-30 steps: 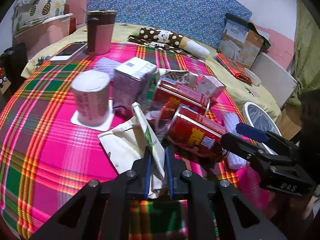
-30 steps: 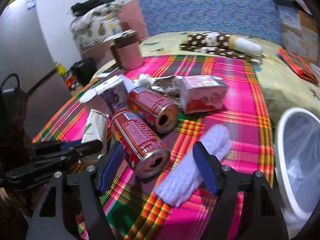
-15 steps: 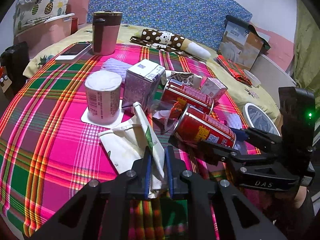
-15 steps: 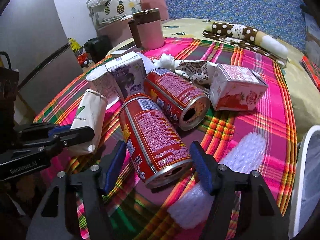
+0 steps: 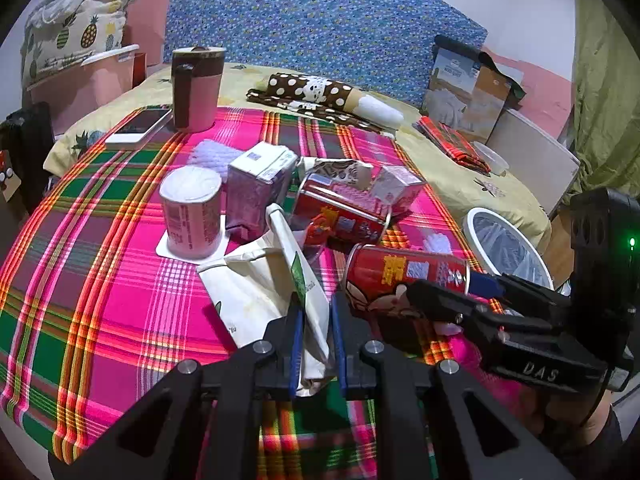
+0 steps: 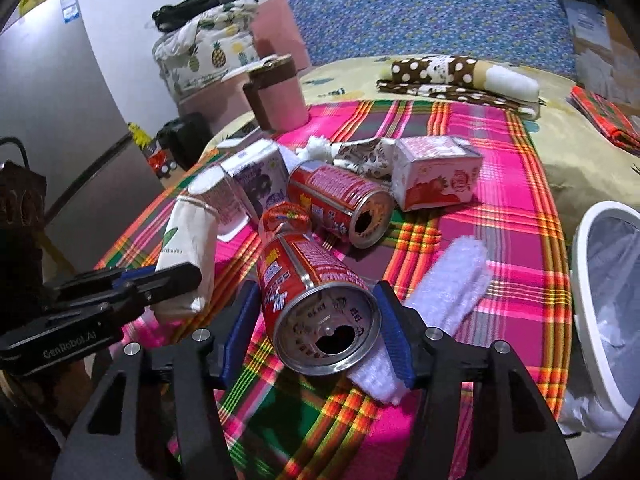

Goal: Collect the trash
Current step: 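Carry the red can and tissue to the wastebasket and release both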

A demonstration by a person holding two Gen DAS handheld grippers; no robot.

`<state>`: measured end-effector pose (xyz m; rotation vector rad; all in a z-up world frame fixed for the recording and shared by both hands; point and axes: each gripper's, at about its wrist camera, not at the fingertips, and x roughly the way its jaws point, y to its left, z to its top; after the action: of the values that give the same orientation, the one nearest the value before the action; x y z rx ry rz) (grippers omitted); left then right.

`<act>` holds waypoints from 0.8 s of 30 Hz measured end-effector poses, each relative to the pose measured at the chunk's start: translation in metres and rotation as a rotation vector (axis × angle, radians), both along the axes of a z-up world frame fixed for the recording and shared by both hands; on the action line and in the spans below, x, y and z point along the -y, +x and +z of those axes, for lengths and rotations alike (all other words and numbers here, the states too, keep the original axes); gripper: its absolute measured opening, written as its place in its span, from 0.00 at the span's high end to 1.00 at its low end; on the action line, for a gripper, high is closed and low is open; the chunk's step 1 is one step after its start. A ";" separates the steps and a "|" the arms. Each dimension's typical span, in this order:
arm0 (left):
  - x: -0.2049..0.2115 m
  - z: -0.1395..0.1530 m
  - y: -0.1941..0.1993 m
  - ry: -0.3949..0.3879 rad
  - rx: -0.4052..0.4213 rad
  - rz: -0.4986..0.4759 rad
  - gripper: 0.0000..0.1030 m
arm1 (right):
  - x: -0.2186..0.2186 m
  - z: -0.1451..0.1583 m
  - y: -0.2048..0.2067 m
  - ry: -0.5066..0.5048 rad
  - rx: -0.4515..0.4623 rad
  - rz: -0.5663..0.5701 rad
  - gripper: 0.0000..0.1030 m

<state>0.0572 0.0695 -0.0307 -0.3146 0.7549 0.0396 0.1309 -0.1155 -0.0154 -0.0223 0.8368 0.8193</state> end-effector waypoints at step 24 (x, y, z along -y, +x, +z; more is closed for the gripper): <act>0.109 0.043 0.065 0.067 0.087 -0.287 0.86 | 0.139 0.035 0.022 0.091 0.122 -0.368 0.46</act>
<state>0.1220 -0.0400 0.0119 -0.1413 0.7045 -0.2179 0.1526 -0.2548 0.0201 0.1569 0.6612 0.5025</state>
